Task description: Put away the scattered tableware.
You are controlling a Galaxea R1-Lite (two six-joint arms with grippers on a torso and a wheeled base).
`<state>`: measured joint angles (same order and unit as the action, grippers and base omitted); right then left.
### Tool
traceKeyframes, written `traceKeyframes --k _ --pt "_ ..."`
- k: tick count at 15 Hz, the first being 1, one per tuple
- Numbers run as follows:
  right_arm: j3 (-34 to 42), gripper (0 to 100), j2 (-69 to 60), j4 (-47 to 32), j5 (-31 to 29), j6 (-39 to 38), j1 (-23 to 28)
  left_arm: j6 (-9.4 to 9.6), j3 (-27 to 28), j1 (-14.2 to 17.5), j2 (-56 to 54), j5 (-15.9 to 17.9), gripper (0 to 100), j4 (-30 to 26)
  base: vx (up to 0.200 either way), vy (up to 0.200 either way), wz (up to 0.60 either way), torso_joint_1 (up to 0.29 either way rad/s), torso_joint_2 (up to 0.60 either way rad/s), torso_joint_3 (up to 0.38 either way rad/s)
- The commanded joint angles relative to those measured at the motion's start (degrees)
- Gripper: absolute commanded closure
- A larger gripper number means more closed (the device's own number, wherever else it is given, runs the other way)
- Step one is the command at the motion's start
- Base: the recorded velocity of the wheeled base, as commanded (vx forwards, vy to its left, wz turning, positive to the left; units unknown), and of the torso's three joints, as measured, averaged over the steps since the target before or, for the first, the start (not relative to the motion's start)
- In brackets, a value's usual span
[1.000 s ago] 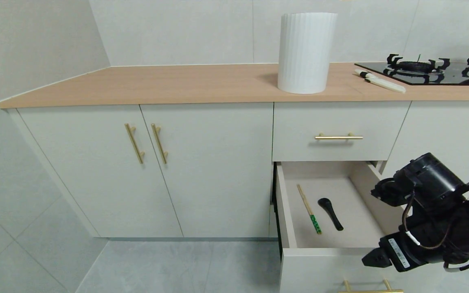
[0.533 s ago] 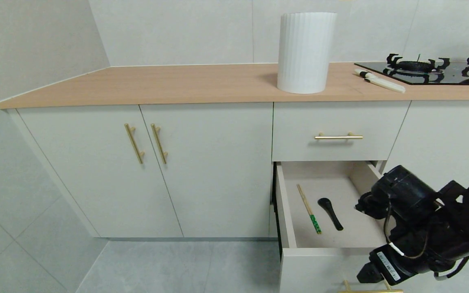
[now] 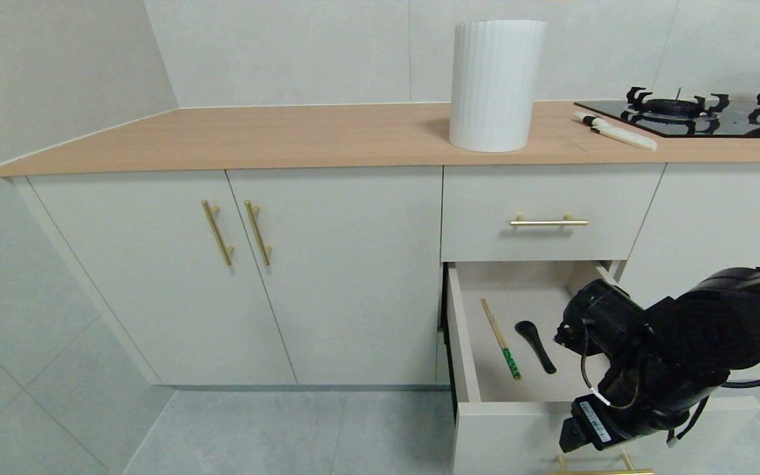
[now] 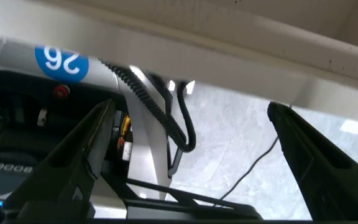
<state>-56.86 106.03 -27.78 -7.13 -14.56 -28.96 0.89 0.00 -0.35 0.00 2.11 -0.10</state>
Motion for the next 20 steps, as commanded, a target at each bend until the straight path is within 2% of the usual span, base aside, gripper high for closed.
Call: traceKeyframes --k 1,12,20 --pt "-0.4 0 1.1 0.1 0.0 -0.1 0.4 -0.01 0.0 0.0 0.1 0.0 0 0.0 0.0 0.0 0.0 0.0 0.0 0.0" --pt "-6.0 0 4.2 1.3 -2.2 -2.1 2.5 -0.1 0.0 0.0 0.1 0.0 0 0.0 0.0 0.0 0.0 0.0 0.0 0.0" --pt "-20.1 0 12.9 1.1 -2.3 -1.4 4.8 -0.01 0.0 0.0 0.1 0.0 0 0.0 0.0 0.0 0.0 0.0 0.0 0.0"
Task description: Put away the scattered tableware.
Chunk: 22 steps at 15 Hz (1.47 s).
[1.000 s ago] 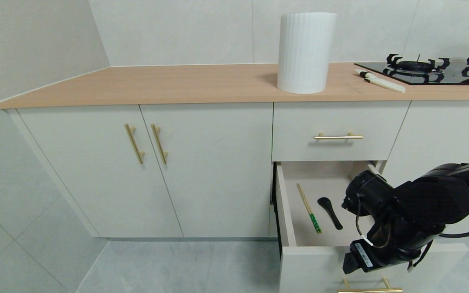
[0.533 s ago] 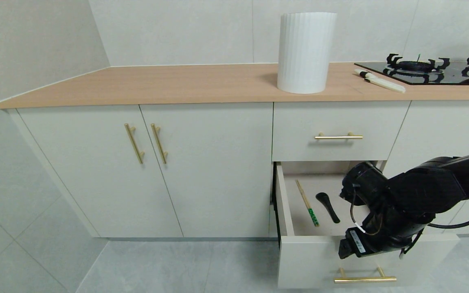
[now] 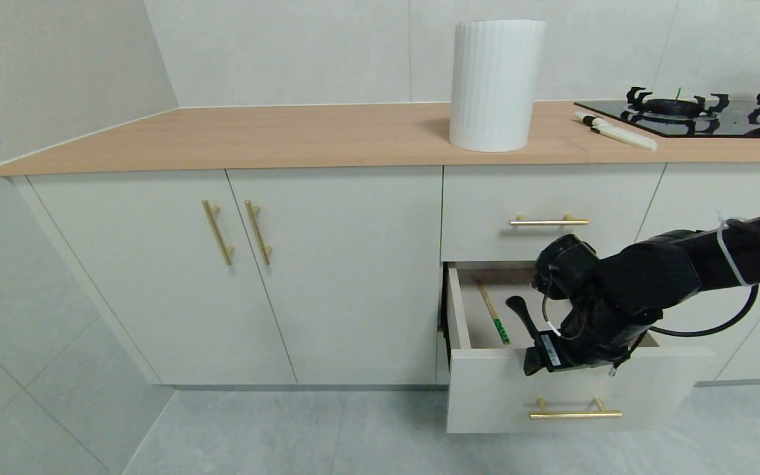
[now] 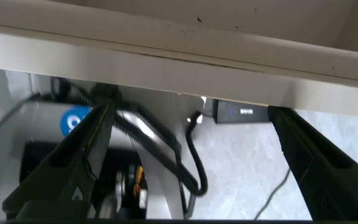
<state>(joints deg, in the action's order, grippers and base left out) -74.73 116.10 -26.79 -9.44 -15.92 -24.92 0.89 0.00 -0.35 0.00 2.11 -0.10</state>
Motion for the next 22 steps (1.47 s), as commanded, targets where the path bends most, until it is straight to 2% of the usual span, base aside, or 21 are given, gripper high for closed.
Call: traceKeyframes --k 1,5,8,17,22 --pt "-3.5 0 3.8 0.2 0.0 0.0 1.3 -0.01 0.0 0.0 0.1 0.0 0 0.0 0.0 0.0 0.0 0.0 0.0 0.0" --pt "-6.6 0 6.7 0.4 -0.4 -0.5 2.5 -0.01 0.0 0.0 0.1 0.0 0 0.0 0.0 0.0 0.0 0.0 0.0 0.0" --pt "-6.7 0 8.9 6.0 -3.0 -0.7 3.6 -0.01 0.0 0.0 0.1 0.0 0 0.0 0.0 0.0 0.0 0.0 0.0 0.0" --pt "-6.3 0 12.5 21.5 -3.2 -4.6 5.1 -0.01 0.0 0.0 0.1 0.0 0 0.0 0.0 0.0 0.0 0.0 0.0 0.0" --pt "-6.3 0 15.8 31.0 -5.6 -5.6 6.2 -0.01 0.0 0.0 0.1 0.0 0 0.0 0.0 0.0 0.0 0.0 0.0 0.0"
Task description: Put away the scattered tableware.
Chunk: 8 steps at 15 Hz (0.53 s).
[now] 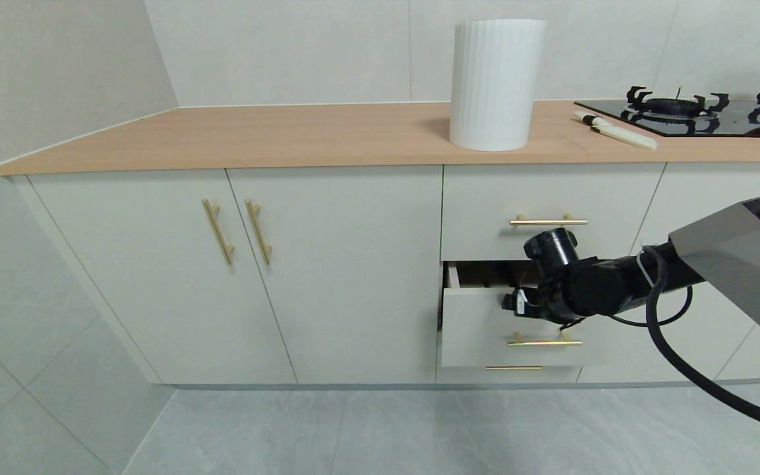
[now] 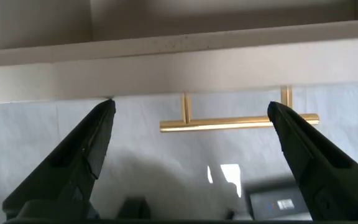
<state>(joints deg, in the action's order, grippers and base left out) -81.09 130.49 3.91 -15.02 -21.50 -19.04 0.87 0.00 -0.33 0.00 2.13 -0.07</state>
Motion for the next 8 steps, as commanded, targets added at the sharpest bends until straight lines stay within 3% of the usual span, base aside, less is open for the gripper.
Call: traceKeyframes --k 1,8 --pt "0.0 0 2.1 2.1 0.0 -0.9 0.4 0.01 0.0 0.0 0.1 0.0 0 0.0 0.0 0.0 0.0 0.0 0.0 0.0" --pt "0.0 0 7.7 18.4 -3.4 -1.8 1.8 0.01 0.0 0.0 0.1 0.0 0 0.0 0.0 0.0 0.0 0.0 0.0 0.0"
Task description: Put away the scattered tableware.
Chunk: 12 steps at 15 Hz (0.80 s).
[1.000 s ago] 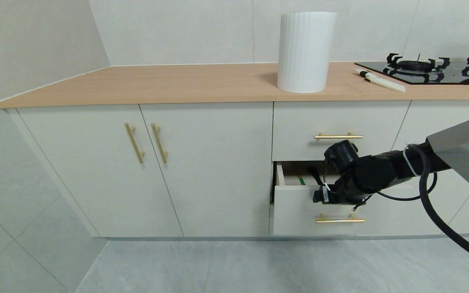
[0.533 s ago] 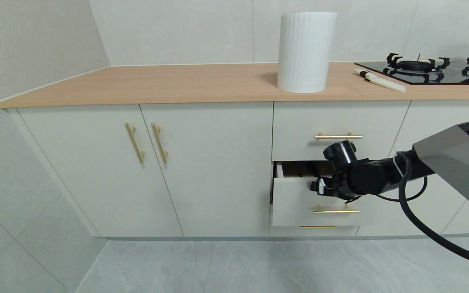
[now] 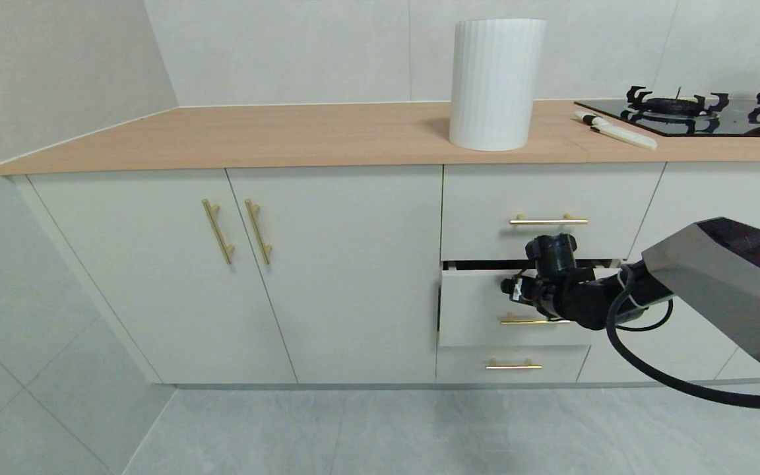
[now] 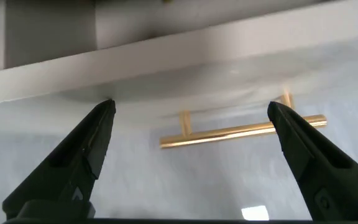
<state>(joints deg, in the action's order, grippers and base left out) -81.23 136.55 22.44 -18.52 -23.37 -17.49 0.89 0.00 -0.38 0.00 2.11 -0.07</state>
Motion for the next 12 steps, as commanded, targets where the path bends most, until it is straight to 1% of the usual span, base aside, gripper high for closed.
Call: traceKeyframes --k 1,6,9,12 --pt "-0.1 0 2.4 1.8 -0.4 0.1 0.4 -0.01 0.0 0.0 0.1 0.0 0 0.0 0.0 0.0 0.0 0.0 0.0 0.0" --pt "-0.8 0 4.7 11.0 -1.2 0.3 1.2 -0.01 0.0 0.0 0.1 0.0 0 0.0 0.0 0.0 0.0 0.0 0.0 0.0" --pt "-3.3 0 6.5 12.3 -3.6 0.2 1.4 -0.01 0.0 0.0 0.1 0.0 0 0.0 0.0 0.0 0.0 0.0 0.0 0.0" --pt "-4.2 0 7.3 13.1 -3.6 0.2 1.6 -0.01 0.0 0.0 0.1 0.0 0 0.0 0.0 0.0 0.0 0.0 0.0 0.0"
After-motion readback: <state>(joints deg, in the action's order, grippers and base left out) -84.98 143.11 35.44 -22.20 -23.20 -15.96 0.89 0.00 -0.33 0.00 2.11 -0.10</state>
